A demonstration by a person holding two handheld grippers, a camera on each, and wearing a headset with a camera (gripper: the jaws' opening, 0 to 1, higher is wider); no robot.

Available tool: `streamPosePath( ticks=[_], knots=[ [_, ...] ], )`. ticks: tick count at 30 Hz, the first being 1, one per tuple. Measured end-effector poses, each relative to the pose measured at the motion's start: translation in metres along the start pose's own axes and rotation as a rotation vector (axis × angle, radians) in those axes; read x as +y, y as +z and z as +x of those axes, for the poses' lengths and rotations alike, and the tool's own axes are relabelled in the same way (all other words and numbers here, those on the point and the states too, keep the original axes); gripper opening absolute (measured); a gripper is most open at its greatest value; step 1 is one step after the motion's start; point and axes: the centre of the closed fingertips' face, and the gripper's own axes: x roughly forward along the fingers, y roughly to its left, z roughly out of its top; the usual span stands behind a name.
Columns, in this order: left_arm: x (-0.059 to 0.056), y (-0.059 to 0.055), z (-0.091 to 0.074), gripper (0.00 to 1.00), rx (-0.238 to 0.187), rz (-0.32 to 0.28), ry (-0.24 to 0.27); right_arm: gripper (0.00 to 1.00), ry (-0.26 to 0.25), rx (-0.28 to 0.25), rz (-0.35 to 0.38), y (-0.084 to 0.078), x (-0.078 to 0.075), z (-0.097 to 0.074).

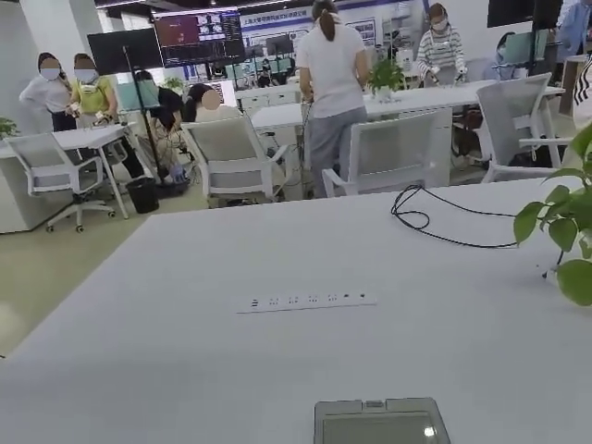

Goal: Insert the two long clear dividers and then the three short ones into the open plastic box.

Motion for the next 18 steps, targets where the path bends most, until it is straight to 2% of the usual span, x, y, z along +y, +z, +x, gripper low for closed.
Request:
streamPosePath(
  ticks=[9,18],
  knots=[
    [0.004,-0.008,0.011,0.56,0.063,0.022,0.044,0.96,-0.010,-0.025,0.007,-0.001,-0.001,-0.003],
    [0.004,-0.009,0.016,0.53,0.090,0.056,0.070,0.95,-0.022,-0.044,0.018,0.000,-0.002,-0.006]
  ],
)
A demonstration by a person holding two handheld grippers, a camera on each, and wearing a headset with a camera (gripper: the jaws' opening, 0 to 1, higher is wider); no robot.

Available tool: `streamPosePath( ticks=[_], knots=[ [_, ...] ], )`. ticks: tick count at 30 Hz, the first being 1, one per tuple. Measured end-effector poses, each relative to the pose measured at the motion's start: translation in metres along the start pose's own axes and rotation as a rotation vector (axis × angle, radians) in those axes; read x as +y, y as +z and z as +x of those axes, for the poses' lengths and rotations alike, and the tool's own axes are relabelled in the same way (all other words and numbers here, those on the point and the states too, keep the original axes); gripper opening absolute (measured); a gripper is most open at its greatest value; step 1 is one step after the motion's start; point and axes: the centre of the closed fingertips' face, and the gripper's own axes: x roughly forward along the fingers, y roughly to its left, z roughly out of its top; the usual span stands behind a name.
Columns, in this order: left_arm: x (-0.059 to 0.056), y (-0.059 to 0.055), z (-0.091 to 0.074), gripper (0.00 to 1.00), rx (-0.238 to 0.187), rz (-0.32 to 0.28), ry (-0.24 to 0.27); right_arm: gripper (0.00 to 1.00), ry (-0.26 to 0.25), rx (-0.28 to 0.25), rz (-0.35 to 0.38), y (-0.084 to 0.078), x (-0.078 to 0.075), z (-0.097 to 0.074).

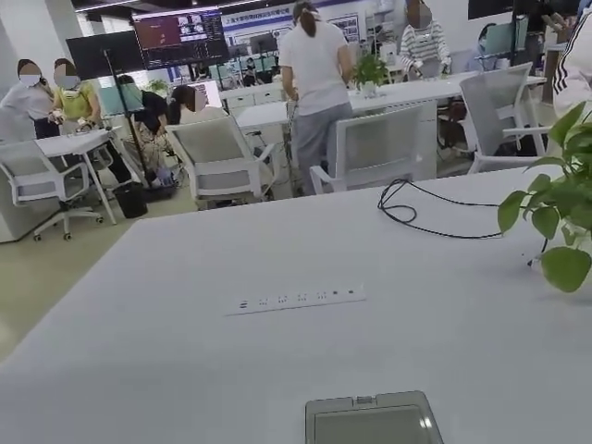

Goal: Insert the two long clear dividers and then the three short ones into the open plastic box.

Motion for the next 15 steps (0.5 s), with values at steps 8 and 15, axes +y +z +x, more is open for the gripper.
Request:
streamPosePath(
  ticks=[8,15],
  knots=[
    [0.0009,-0.0016,0.0046,0.51,0.022,0.026,0.030,0.95,-0.008,-0.015,0.004,0.0019,-0.0033,-0.0017],
    [0.0057,-0.0020,0.0035,0.47,0.035,0.021,0.033,0.94,-0.014,-0.021,0.010,0.0032,-0.0039,-0.0014]
  ],
)
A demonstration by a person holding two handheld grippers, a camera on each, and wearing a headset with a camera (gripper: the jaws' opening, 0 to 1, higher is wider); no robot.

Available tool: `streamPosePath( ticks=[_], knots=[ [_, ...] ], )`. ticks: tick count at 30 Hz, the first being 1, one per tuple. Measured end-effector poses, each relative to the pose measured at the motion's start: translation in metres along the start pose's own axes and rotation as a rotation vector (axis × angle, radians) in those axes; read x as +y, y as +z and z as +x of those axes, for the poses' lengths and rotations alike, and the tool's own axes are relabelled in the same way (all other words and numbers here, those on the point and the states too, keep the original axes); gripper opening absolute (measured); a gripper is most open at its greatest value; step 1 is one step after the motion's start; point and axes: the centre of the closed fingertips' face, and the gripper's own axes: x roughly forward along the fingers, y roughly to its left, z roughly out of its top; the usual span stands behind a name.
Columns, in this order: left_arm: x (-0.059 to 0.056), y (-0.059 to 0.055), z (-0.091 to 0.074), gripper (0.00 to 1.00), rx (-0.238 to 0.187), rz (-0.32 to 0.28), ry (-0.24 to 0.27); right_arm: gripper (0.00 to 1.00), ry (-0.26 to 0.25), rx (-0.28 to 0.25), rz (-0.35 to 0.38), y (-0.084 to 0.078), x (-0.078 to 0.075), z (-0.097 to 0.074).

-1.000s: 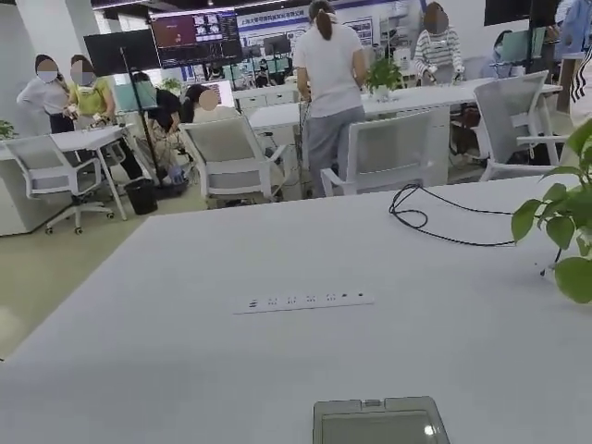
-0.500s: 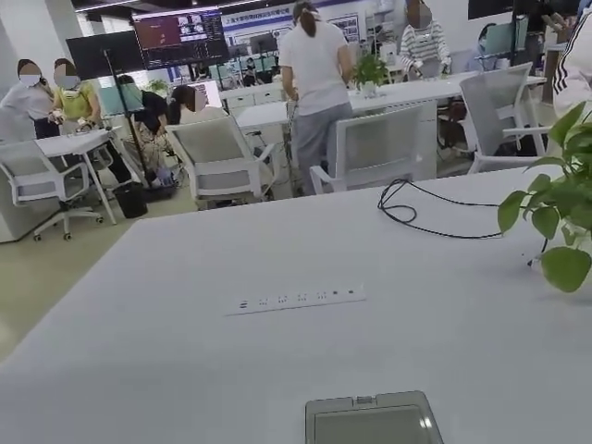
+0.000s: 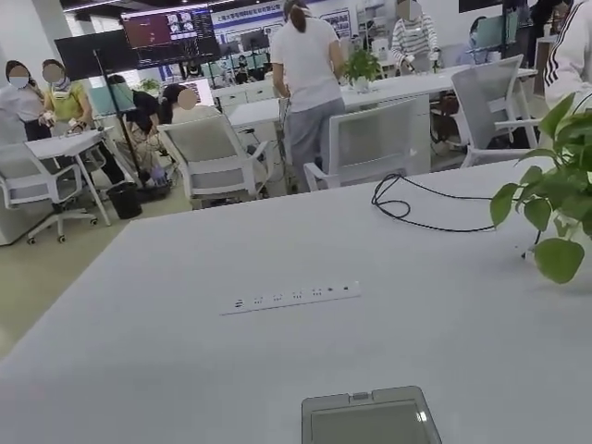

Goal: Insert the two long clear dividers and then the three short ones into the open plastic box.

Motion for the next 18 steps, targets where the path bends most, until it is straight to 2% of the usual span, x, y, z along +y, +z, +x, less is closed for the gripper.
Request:
streamPosePath(
  ticks=[7,18],
  knots=[
    [0.0053,-0.0010,-0.0004,0.40,0.032,0.021,-0.009,0.94,-0.008,-0.003,0.002,-0.0020,0.0006,-0.0009],
    [0.0085,-0.0015,0.0001,0.35,0.092,0.059,-0.026,0.93,-0.012,-0.006,0.010,-0.0060,0.0017,-0.0010]
  ],
)
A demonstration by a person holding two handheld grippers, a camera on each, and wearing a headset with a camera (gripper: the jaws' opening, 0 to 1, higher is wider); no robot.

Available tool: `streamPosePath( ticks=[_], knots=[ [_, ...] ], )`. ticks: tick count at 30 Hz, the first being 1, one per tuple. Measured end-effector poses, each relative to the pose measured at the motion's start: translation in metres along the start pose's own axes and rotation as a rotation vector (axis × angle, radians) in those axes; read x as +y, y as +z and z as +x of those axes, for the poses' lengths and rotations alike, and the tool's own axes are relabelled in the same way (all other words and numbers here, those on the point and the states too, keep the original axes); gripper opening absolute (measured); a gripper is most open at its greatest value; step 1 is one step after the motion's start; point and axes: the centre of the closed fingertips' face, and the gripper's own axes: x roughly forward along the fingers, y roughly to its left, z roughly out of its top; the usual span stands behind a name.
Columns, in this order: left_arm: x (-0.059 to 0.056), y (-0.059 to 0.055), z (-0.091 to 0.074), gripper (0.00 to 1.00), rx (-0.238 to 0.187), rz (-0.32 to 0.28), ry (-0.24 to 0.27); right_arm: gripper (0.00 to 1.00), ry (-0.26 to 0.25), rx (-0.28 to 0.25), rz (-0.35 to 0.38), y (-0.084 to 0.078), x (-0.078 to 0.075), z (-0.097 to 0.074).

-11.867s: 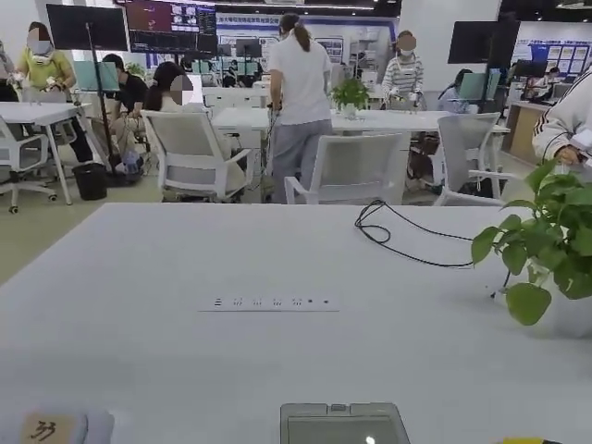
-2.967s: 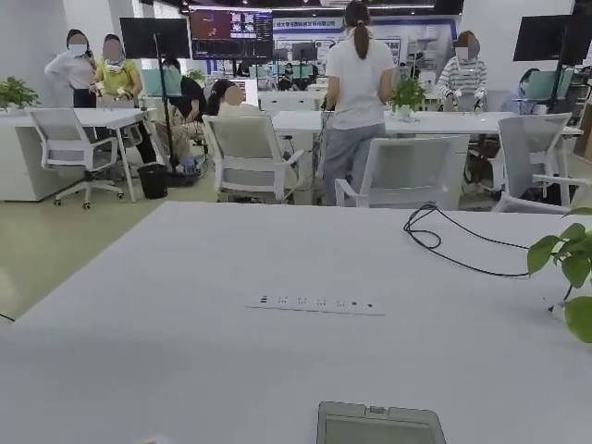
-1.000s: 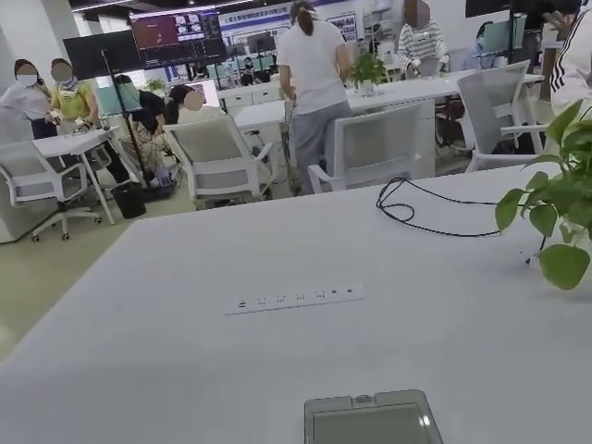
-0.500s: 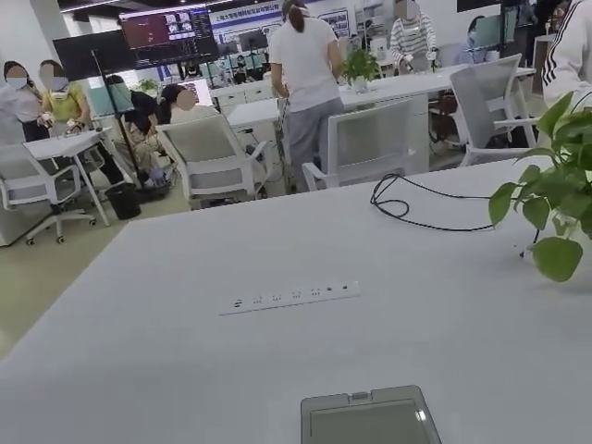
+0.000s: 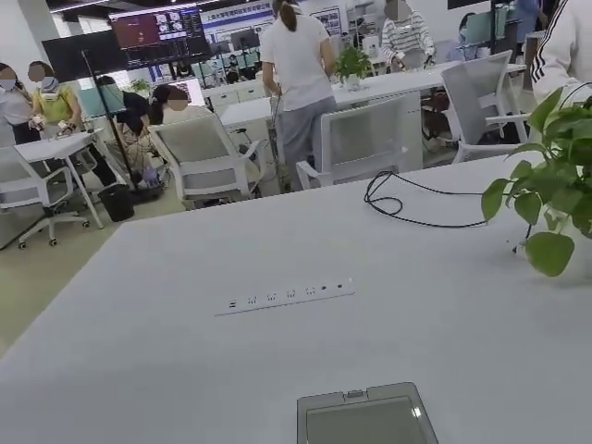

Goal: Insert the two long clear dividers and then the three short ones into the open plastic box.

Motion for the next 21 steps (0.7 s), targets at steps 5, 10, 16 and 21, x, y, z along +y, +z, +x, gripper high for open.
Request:
streamPosePath(
  ticks=[5,10,16,21],
  knots=[
    [0.0002,0.0003,-0.0001,0.34,0.021,0.009,-0.003,0.93,0.000,0.007,-0.007,-0.0032,-0.0020,-0.0013],
    [0.0008,0.0011,0.0004,0.32,0.038,0.014,-0.007,0.94,0.001,0.017,-0.014,-0.0043,-0.0001,-0.0007],
    [0.0012,0.0008,0.0002,0.32,0.050,0.012,-0.009,0.94,-0.003,0.021,-0.016,-0.0047,0.0017,-0.0003],
    [-0.0009,0.0013,-0.0012,0.31,0.034,-0.021,-0.035,0.93,-0.008,0.037,-0.010,-0.0097,0.0024,-0.0005]
  ],
)
